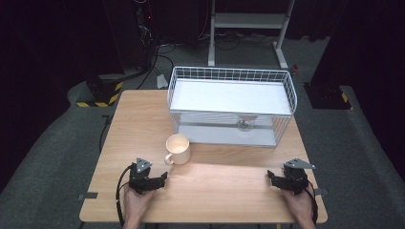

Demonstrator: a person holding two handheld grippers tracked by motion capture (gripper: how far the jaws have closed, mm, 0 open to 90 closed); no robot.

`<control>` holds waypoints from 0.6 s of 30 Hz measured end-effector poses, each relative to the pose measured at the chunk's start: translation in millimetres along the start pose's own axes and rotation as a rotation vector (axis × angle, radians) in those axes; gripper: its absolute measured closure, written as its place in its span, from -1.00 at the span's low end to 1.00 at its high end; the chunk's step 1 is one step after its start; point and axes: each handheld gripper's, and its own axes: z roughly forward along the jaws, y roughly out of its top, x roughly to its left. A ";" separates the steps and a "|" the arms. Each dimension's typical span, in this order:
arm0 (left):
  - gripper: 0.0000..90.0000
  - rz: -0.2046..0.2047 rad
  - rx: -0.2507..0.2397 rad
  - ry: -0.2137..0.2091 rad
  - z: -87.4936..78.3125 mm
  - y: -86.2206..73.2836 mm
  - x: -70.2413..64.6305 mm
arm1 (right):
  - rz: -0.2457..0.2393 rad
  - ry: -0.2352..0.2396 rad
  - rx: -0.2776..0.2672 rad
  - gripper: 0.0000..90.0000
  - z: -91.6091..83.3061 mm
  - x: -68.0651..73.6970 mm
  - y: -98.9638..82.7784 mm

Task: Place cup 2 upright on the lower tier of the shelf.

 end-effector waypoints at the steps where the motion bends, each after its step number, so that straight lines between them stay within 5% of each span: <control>1: -0.71 0.008 -0.008 -0.010 -1.6 1.2 -1.6 | 0.000 0.000 0.000 -0.44 0.0 0.0 0.0; 8: -0.87 0.056 -0.007 -0.038 -0.7 9.7 -18.0 | -0.004 0.001 -0.002 -0.44 0.1 -0.2 -0.1; 18: -0.88 0.056 -0.031 -0.082 1.9 25.3 -28.1 | -0.004 0.001 -0.002 -0.44 0.1 -0.2 -0.1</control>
